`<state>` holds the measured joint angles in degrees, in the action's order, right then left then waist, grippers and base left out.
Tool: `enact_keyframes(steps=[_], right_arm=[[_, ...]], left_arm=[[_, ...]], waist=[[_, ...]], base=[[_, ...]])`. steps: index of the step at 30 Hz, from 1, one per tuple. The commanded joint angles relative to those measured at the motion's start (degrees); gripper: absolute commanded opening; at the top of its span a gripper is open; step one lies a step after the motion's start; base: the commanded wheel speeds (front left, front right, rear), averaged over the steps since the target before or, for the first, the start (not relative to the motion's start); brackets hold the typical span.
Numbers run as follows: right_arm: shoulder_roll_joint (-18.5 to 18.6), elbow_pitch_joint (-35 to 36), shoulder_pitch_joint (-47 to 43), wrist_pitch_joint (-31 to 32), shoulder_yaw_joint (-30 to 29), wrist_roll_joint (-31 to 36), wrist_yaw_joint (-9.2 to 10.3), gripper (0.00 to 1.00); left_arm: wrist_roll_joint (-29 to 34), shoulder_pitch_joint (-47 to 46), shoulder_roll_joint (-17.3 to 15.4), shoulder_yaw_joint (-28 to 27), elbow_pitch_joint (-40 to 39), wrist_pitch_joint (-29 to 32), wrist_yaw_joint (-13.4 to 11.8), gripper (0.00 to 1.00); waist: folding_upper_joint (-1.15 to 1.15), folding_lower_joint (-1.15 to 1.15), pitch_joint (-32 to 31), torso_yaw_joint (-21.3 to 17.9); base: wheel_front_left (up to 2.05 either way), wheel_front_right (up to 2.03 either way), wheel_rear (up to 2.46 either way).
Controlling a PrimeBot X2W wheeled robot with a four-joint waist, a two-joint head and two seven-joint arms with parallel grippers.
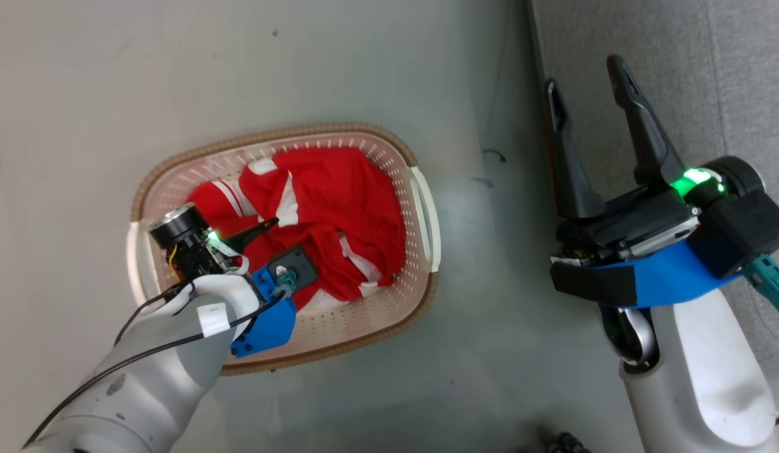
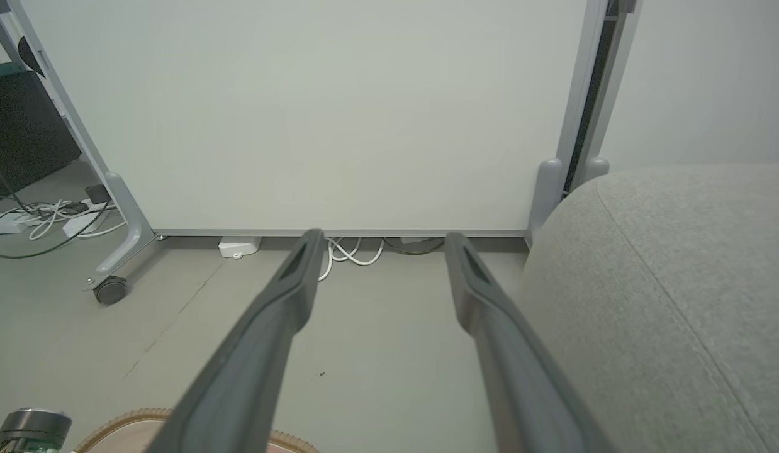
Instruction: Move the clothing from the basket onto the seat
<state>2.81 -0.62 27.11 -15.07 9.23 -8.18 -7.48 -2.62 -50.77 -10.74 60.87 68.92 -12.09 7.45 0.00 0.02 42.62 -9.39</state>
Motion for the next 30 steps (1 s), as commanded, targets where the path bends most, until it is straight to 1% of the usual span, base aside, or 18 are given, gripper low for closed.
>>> enact_keyframes(steps=[1,2,4,8,11,12,13,16,17,20,25,30], right_arm=[[0.1,0.3,1.0,-0.2,0.1,0.0,-0.03,1.0],[0.1,1.0,1.6,-0.2,0.5,-0.1,-0.03,1.0],[0.1,1.6,2.1,-0.1,0.7,-0.1,-0.03,1.0],[0.1,2.9,2.6,-0.1,0.7,-0.1,-0.03,1.0],[0.1,4.2,2.7,-0.1,0.4,-0.1,-0.03,1.0],[0.1,4.2,2.7,-0.1,0.4,-0.1,-0.03,1.0],[0.1,5.2,2.7,-0.1,0.2,0.0,-0.03,1.0],[0.1,6.6,2.8,-0.1,0.1,0.1,-0.03,1.0],[0.1,6.6,2.8,-0.1,0.1,0.1,-0.03,1.0],[0.1,8.0,2.8,-0.1,-0.1,0.2,-0.03,1.0],[0.1,10.3,1.8,-0.1,-0.9,0.4,-0.03,1.0],[0.1,12.5,0.8,-0.1,-1.4,0.6,-0.03,1.0]], left_arm=[[-0.3,-0.9,-0.1,0.3,0.1,0.0,0.0,1.0],[-1.1,-2.1,-0.1,3.7,1.4,0.9,0.0,1.0],[-2.2,-2.8,-0.3,6.9,2.2,2.5,0.0,1.0],[-4.5,-3.9,-0.9,10.9,3.3,7.3,0.0,1.0],[-6.0,-4.9,-1.5,11.9,3.8,12.2,0.0,1.0],[-6.0,-4.9,-1.5,11.9,3.8,12.2,0.0,1.0],[-6.6,-5.2,-1.9,12.3,3.9,15.2,0.0,1.0],[-7.0,-6.4,-2.5,12.5,3.7,18.4,0.0,1.0],[-7.0,-6.4,-2.5,12.5,3.7,18.4,0.0,1.0],[-6.5,-7.0,-2.3,12.6,3.1,21.2,0.0,1.0],[-4.9,-8.1,-0.9,12.6,3.0,25.4,0.0,1.0],[-5.0,-8.7,0.8,12.6,3.6,29.7,0.0,1.0]], waist=[[0.0,-0.02,2.0,-0.8],[0.0,-0.02,3.4,-1.3],[0.0,-0.02,4.7,-1.7],[0.0,-0.02,6.9,-2.4],[0.0,-0.02,8.7,-2.7],[0.0,-0.02,8.7,-2.7],[0.0,-0.02,9.7,-2.9],[0.0,-0.02,11.2,-3.3],[0.0,-0.02,11.2,-3.3],[0.0,-0.02,12.9,-3.8],[0.0,-0.02,15.5,-4.0],[0.0,-0.02,17.0,-3.8]], base=[[0.0,0.0,0.0],[0.0,0.0,0.0],[0.0,0.0,0.0],[0.0,0.0,0.0],[0.0,0.0,0.0],[0.0,0.0,0.0],[0.0,0.0,0.0],[0.0,0.0,0.0],[0.0,0.0,0.0],[0.0,0.0,0.0],[0.0,0.0,0.0],[0.0,0.0,0.0]])
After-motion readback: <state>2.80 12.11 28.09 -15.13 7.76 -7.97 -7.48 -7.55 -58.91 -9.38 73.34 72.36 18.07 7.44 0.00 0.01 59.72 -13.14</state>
